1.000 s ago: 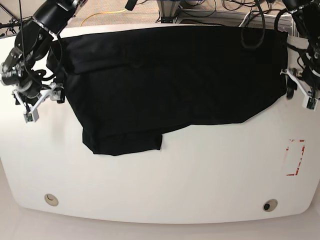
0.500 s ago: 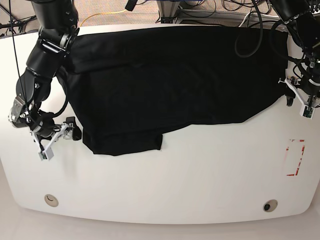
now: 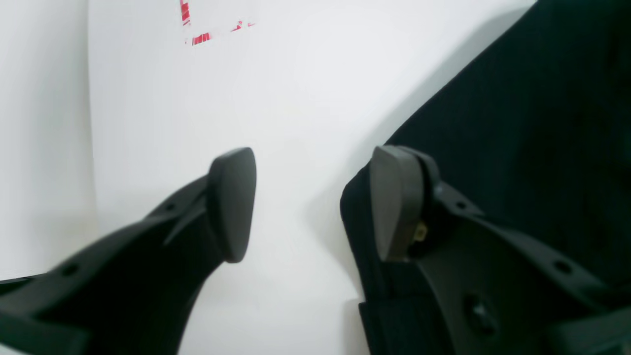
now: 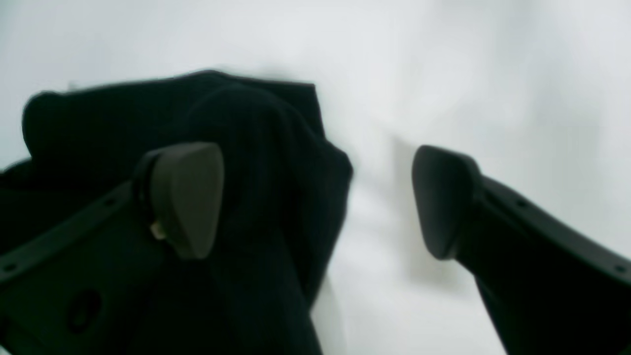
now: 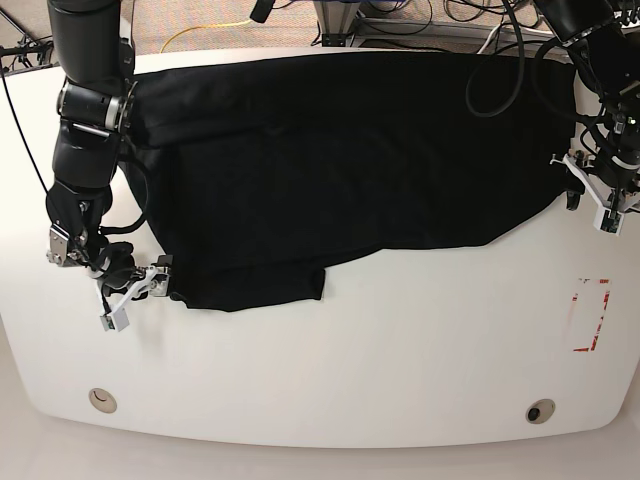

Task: Fold the T-shirt properly
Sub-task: 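Release the edge and move both grippers to grasp the shirt's hem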

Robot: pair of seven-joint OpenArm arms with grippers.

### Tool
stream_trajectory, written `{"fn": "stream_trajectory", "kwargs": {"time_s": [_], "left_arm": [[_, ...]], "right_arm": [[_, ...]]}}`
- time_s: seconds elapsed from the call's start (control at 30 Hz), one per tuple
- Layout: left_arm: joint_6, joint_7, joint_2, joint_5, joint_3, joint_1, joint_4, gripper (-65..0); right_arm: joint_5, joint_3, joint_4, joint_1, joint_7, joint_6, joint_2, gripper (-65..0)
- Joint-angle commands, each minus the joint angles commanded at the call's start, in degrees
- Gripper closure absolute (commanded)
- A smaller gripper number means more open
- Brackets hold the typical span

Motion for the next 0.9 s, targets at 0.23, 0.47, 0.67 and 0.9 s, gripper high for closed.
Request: {"fn": "stream_trajectory", "kwargs": {"time_s": [0.23, 0.47, 0.67, 0.9], "left_arm": [[0.0, 0.0, 0.0, 0.1, 0.1, -0.2, -0.1, -33.9], [0.0, -0.1, 0.0, 0.1, 0.1, -0.4, -0.3, -34.2], [0.0, -0.1, 0.0, 0.1, 0.2, -2.4, -4.3, -36.9], [3.3, -0.1, 0.2, -0.3, 0.3, -5.9, -11.8, -46.4]], "right_arm": [[0.0, -1.1, -2.5, 0.0, 3.6, 0.0, -0.6, -50.1], [0.0, -1.1, -2.5, -0.2, 3.7, 0.0, -2.5, -37.9], [-0.1, -1.2, -2.5, -0.2, 3.7, 0.0, -4.0, -26.8], [-0.1, -1.2, -2.5, 0.1, 2.1, 0.0, -4.0, -1.3]]}}
